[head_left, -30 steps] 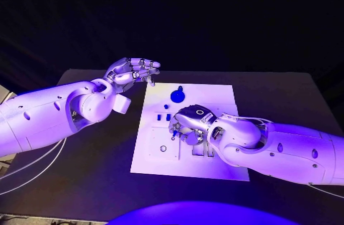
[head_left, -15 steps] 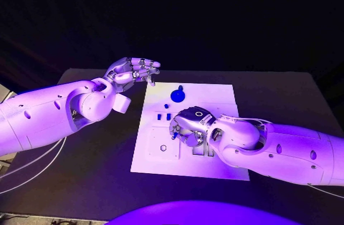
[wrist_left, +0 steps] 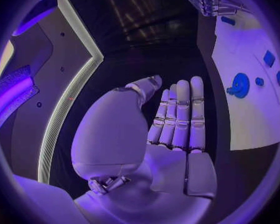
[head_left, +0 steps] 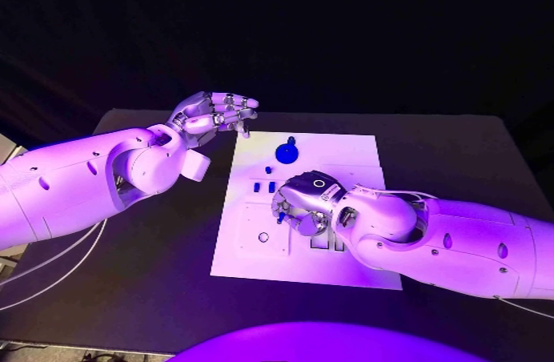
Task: Assemble the parts on the task board
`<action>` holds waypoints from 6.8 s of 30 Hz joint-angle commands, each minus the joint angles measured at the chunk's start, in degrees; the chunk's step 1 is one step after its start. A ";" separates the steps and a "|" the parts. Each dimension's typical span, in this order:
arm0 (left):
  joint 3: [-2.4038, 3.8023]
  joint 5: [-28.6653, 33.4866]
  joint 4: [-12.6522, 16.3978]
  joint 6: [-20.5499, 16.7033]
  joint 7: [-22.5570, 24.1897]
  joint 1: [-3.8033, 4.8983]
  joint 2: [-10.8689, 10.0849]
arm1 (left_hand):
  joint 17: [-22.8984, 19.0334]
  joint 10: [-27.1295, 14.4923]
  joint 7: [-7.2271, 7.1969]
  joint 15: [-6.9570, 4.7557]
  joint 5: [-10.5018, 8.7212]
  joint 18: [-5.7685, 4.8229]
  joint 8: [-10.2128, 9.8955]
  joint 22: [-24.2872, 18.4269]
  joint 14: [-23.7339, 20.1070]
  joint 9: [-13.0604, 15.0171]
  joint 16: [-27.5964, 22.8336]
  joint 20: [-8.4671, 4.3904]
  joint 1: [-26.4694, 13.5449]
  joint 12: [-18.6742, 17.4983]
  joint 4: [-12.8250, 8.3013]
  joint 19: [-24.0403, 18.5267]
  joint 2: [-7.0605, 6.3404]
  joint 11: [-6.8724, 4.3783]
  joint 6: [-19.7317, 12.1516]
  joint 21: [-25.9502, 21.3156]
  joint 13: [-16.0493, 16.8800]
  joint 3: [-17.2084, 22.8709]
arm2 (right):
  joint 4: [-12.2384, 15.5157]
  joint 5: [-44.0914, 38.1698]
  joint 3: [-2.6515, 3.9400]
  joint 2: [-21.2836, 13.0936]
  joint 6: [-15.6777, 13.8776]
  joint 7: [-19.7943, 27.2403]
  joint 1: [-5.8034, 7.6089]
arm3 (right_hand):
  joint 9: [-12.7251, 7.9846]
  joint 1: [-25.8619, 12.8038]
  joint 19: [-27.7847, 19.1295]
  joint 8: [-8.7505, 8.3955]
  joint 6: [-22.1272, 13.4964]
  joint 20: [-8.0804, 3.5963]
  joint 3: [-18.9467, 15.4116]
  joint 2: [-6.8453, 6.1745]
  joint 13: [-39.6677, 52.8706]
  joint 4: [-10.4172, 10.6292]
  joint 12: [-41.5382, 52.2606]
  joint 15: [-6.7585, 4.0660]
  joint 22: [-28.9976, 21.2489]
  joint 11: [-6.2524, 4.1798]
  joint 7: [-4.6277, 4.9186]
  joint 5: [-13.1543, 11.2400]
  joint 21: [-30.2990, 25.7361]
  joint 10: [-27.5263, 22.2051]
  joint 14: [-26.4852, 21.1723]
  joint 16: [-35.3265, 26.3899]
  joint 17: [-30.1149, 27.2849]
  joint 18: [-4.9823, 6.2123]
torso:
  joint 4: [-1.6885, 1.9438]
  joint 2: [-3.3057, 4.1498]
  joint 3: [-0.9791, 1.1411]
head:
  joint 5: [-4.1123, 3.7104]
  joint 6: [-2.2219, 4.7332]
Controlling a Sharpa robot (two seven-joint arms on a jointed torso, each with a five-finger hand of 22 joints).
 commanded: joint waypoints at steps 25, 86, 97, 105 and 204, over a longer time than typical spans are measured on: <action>0.05 0.37 -0.01 1.38 -0.25 0.02 0.01 | -0.09 -0.25 0.15 -0.10 0.10 0.33 -0.01 -0.15 0.00 -0.09 -0.34 0.13 -0.11 0.16 0.11 0.41 0.31 0.37 -0.29 -0.39 0.03 -0.34 | -0.35 -3.82 -0.17 1.29 4.70 -2.28 -0.43 | 0.19 -0.70 -0.04 0.03 -0.06 0.13 -0.20 0.35 0.00 -0.67 -0.14 -0.16 3.89 -1.32 0.34 0.14 -0.45 1.66 3.46 -0.17 1.96 0.23 | -0.01 0.04 0.03 | -0.19 -0.33; 0.04 0.33 -0.25 1.96 -0.58 0.02 -0.10 | -0.15 -0.41 0.19 -0.03 0.02 0.32 -0.01 -0.33 -0.01 -0.12 -0.43 0.20 -0.20 0.20 0.24 0.50 0.26 0.43 -0.42 -0.67 0.04 -0.58 | 1.79 5.97 1.06 -14.13 5.99 0.97 5.42 | -4.01 8.43 -1.05 -8.33 -7.61 2.47 -40.19 0.95 -2.82 14.24 8.81 2.65 1.37 1.65 0.13 2.93 -9.46 -18.15 2.92 -0.52 -0.08 1.22 | -0.10 0.06 -0.05 | -1.44 0.93; 0.04 0.32 -0.20 1.93 -0.62 0.02 -0.19 | -0.15 -0.41 0.19 -0.03 0.02 0.32 -0.01 -0.33 -0.01 -0.12 -0.43 0.20 -0.20 0.20 0.24 0.50 0.26 0.43 -0.42 -0.67 0.04 -0.58 | 0.31 4.63 1.00 -12.98 5.66 0.03 4.74 | -4.05 10.66 -0.12 -7.54 -4.98 2.17 -35.89 3.05 -2.80 15.55 10.58 2.03 2.32 0.97 0.71 0.74 -7.75 -16.23 2.88 -0.54 -0.16 0.93 | -0.11 0.02 -0.02 | -1.60 0.85; 0.05 0.32 -0.21 1.99 -0.69 0.02 -0.21 | -0.16 -0.51 0.20 -0.01 0.02 0.32 -0.03 -0.38 -0.01 -0.14 -0.45 0.21 -0.21 0.19 0.28 0.52 0.29 0.45 -0.48 -0.73 0.03 -0.61 | 0.32 4.56 0.99 -12.72 4.32 -0.09 4.61 | -4.59 10.16 0.90 -7.20 -2.26 1.60 -26.07 3.33 -2.99 15.49 9.40 1.34 3.88 0.21 0.83 -2.47 -5.11 -11.84 3.15 -0.08 0.73 0.47 | -0.15 -0.03 0.02 | -1.52 0.80; 0.04 -0.22 -0.68 2.54 -1.04 0.02 0.98 | -0.20 -0.59 0.20 0.00 0.04 0.33 0.02 -0.55 0.00 -0.15 -0.51 0.24 -0.07 0.31 0.36 0.68 0.50 0.45 -0.53 -0.99 0.07 -0.69 | 2.39 3.42 0.49 2.12 1.23 2.00 -2.53 | -1.02 5.20 1.73 -3.98 0.67 0.00 -4.31 1.21 -0.19 2.71 6.89 -0.31 6.99 -1.56 0.45 -6.36 -1.88 -0.19 3.55 0.73 2.60 -0.05 | -0.10 -0.05 -0.06 | 2.15 -1.74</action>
